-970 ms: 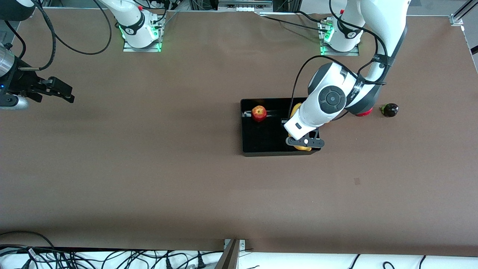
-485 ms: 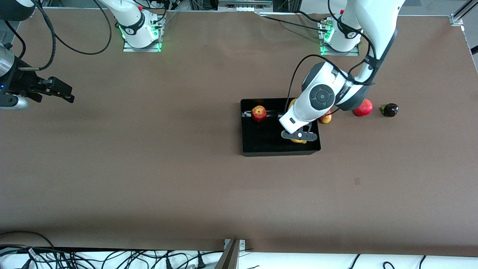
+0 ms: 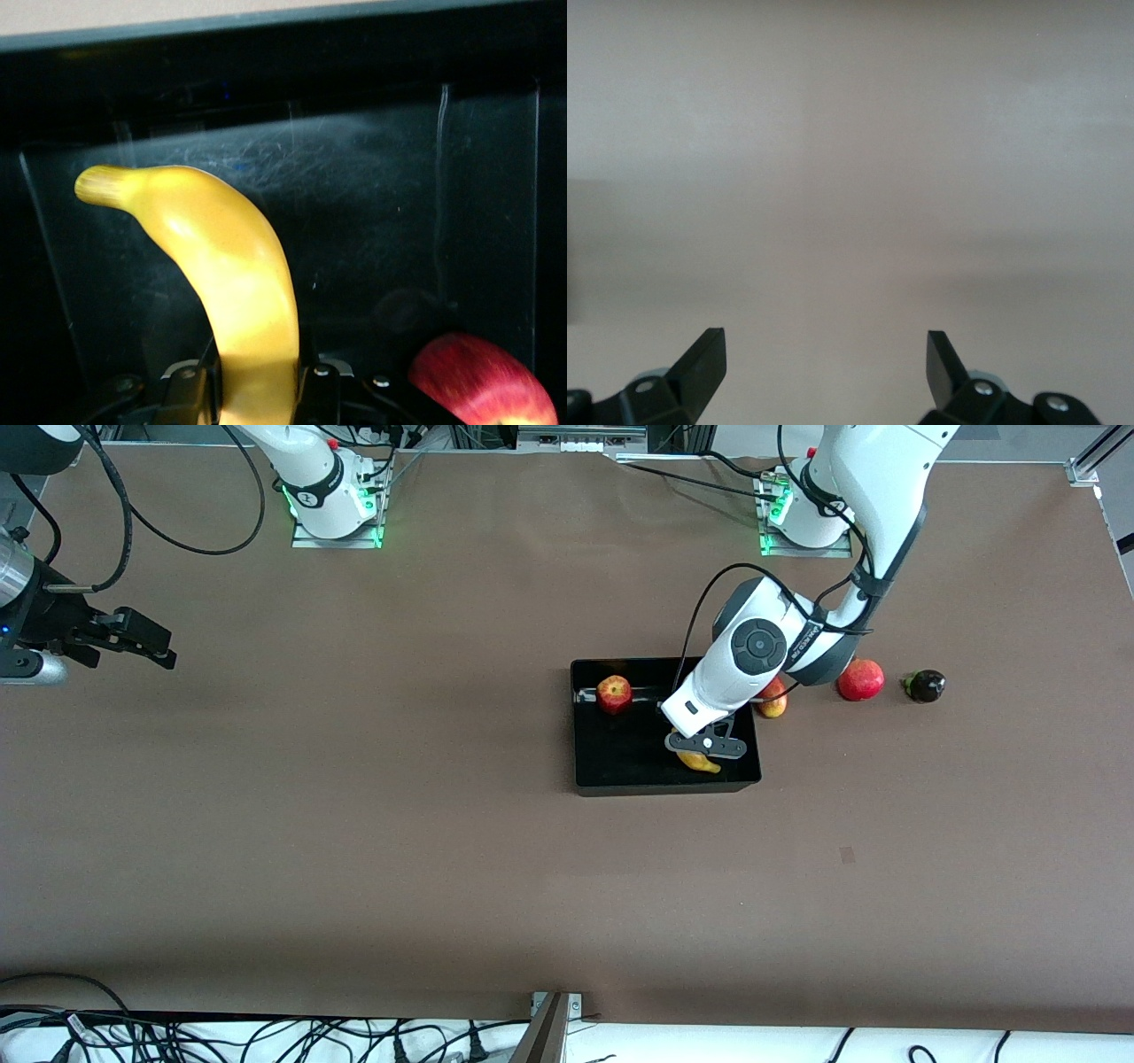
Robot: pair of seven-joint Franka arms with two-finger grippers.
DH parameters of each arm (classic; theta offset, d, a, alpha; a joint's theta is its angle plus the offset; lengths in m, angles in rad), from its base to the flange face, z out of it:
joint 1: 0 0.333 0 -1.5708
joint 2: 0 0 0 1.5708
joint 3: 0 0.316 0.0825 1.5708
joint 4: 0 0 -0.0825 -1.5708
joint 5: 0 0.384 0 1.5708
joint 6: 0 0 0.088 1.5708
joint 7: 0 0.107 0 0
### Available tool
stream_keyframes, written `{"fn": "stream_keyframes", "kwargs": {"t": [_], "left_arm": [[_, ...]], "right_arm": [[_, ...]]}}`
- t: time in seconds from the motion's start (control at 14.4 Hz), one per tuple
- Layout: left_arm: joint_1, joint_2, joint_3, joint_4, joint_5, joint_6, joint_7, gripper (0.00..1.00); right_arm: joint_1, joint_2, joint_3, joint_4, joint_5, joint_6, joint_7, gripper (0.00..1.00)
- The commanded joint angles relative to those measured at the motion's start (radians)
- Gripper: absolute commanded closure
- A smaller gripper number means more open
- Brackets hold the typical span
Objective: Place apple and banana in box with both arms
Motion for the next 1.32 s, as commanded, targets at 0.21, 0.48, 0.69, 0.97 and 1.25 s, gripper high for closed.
{"fn": "stream_keyframes", "kwargs": {"t": [0.21,0.48,0.69,0.97,1.25], "left_arm": [[0.014,0.053,-0.005,-0.022,0.04,0.127,-0.02,1.0],[0.02,0.059,-0.005,-0.018,0.066,0.124,-0.026,0.01],[0.022,0.035,-0.002,-0.007,0.066,0.066,-0.096,0.0],[0.085,-0.085,-0.001,0.317,0.061,-0.568,-0.039,0.0],[0.126,-0.099,0.161,0.707,-0.061,-1.018,0.265,0.0]], "right_arm": [[-0.005,0.004,0.002,0.013,-0.013,-0.002,0.0,0.0],[-0.005,0.004,0.002,0.013,-0.013,-0.002,0.002,0.0],[-0.005,0.004,0.002,0.013,-0.013,-0.002,0.002,0.0],[-0.005,0.004,0.002,0.013,-0.013,-0.002,0.002,0.0],[-0.005,0.004,0.002,0.013,-0.013,-0.002,0.0,0.0]]}}
